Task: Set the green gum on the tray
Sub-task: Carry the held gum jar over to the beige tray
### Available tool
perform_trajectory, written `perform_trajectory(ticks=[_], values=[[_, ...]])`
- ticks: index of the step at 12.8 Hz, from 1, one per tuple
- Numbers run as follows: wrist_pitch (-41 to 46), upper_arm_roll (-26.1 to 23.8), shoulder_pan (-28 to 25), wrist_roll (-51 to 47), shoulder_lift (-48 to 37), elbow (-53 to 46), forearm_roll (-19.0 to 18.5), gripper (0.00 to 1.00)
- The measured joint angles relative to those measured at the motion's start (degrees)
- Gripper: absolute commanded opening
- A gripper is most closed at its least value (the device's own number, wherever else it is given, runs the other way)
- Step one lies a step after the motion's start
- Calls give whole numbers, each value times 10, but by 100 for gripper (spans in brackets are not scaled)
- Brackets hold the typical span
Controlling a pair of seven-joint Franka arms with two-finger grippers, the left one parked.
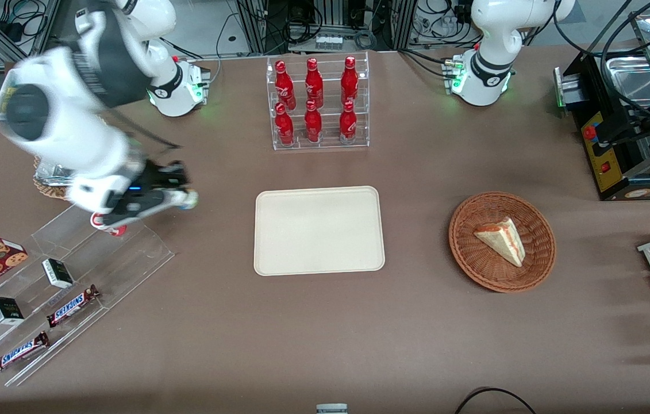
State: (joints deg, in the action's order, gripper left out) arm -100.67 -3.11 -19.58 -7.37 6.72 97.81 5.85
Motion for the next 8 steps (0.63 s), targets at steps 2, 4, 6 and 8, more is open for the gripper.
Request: perform_trajectory(ticks=[2, 4, 6, 8], values=[[-20, 0, -77, -124, 59, -47, -1, 0], [-81, 1, -126, -205, 116, -67, -2, 0], [-140, 2, -151, -263, 170, -68, -13, 0], [-196, 2, -169, -307, 222, -69, -28, 0]])
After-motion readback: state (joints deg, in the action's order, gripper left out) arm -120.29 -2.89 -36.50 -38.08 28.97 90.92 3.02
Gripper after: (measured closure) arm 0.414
